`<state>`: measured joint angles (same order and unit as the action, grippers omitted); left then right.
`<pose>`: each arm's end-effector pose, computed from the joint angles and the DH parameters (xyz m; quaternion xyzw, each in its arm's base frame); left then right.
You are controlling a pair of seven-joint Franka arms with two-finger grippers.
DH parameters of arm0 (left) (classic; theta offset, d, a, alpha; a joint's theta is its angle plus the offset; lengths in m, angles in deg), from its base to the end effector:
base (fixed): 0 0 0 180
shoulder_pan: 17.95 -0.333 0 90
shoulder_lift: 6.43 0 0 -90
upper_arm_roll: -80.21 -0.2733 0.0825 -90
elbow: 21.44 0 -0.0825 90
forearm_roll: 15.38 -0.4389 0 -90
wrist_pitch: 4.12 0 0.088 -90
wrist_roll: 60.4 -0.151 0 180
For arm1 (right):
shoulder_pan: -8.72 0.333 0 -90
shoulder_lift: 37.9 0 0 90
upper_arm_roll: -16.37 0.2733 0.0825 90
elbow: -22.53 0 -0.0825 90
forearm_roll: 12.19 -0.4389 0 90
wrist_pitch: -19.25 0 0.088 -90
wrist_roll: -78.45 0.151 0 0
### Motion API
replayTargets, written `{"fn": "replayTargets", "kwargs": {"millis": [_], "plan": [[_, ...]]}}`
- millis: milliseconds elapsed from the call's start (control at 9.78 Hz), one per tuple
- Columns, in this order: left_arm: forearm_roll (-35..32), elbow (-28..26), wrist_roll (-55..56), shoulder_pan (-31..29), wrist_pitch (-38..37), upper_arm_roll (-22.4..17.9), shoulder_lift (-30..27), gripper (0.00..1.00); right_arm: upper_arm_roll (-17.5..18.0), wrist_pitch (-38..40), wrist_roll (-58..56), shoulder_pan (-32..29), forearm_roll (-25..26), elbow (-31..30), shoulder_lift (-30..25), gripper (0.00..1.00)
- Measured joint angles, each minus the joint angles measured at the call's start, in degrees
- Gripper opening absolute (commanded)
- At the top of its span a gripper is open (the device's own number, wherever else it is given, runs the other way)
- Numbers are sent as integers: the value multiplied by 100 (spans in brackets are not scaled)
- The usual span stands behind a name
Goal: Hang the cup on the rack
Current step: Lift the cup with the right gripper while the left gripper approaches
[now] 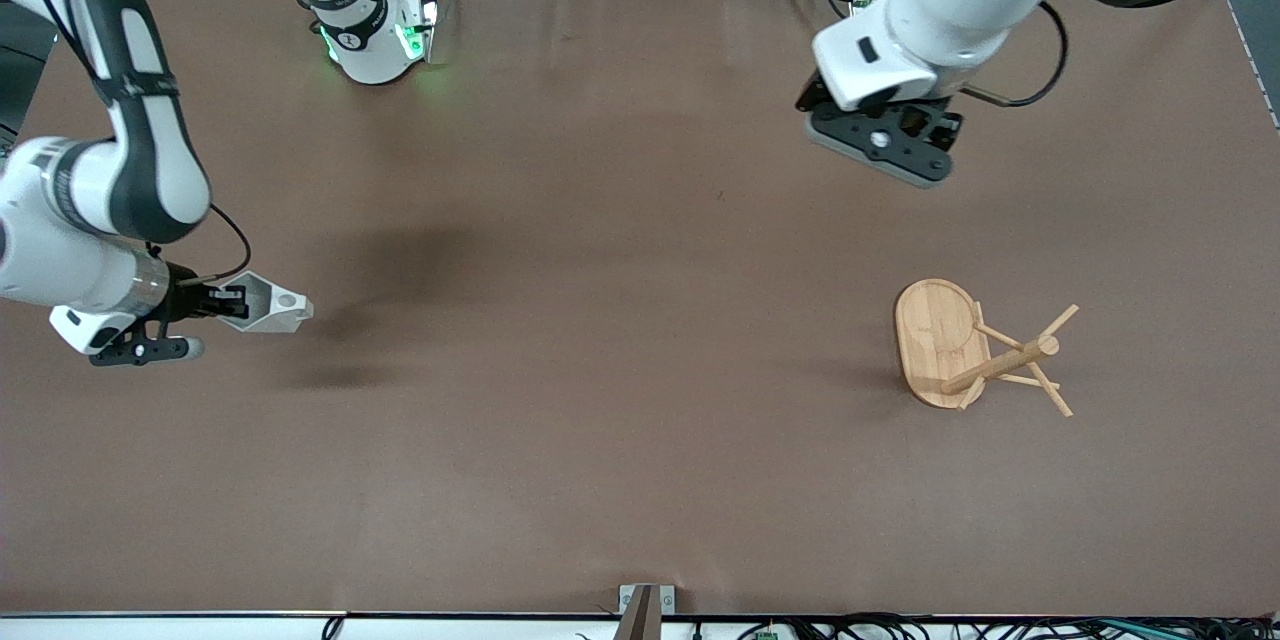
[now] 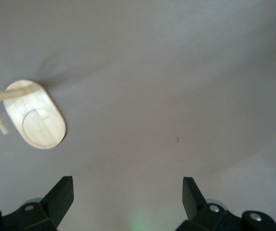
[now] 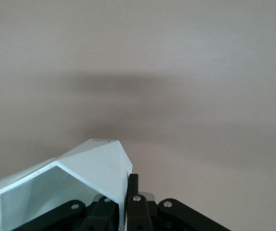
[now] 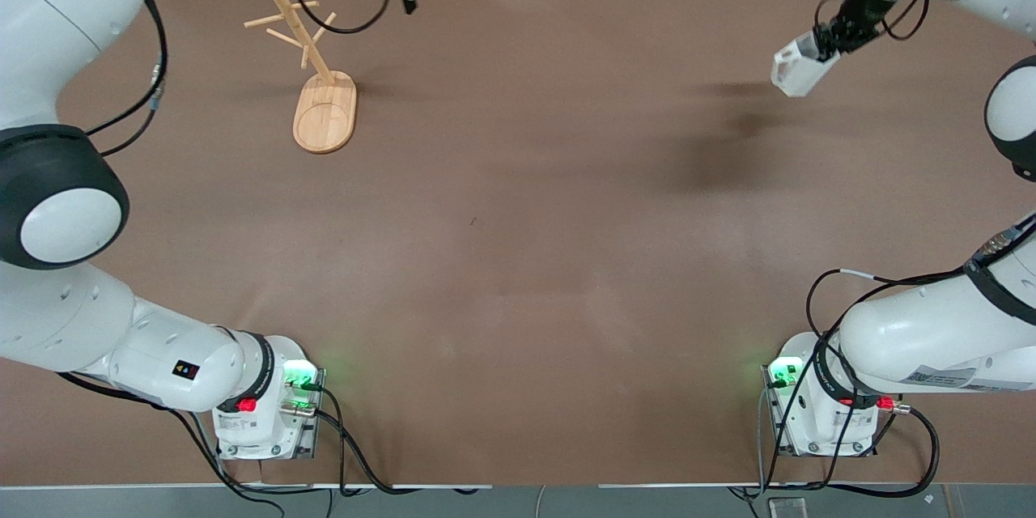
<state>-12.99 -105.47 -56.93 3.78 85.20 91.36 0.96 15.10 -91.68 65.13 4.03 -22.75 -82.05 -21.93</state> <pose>0.5368 -0.3480 0.5127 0.9667 -0.2530 -0.0266 0.0263 0.6355 -0.0461 0.2589 -0.9930 -0.0240 0.0688 0.0927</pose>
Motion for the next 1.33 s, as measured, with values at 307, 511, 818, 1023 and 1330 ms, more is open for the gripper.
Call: {"fn": "replayTargets", "kwargs": {"millis": [307, 511, 818, 1023, 1330], "plan": [[5, 1, -276, 666, 521, 6, 143, 100, 308, 913, 41, 110, -1593, 302, -315, 1], [5, -1, -275, 1109, 1005, 14, 243, 100, 844, 942, 74, 181, -2678, 147, -342, 0], [310, -3, -310, 1405, 1961, 43, 571, 100, 1504, 599, 78, 330, -4069, -383, -336, 0], [426, -1, -333, 1559, 2296, 71, 697, 100, 1879, 460, 74, 364, -4671, -606, -336, 0], [632, -2, -527, 1716, 2625, 126, 854, 100, 2059, 508, -207, 365, -5351, -690, -338, 0]]}}
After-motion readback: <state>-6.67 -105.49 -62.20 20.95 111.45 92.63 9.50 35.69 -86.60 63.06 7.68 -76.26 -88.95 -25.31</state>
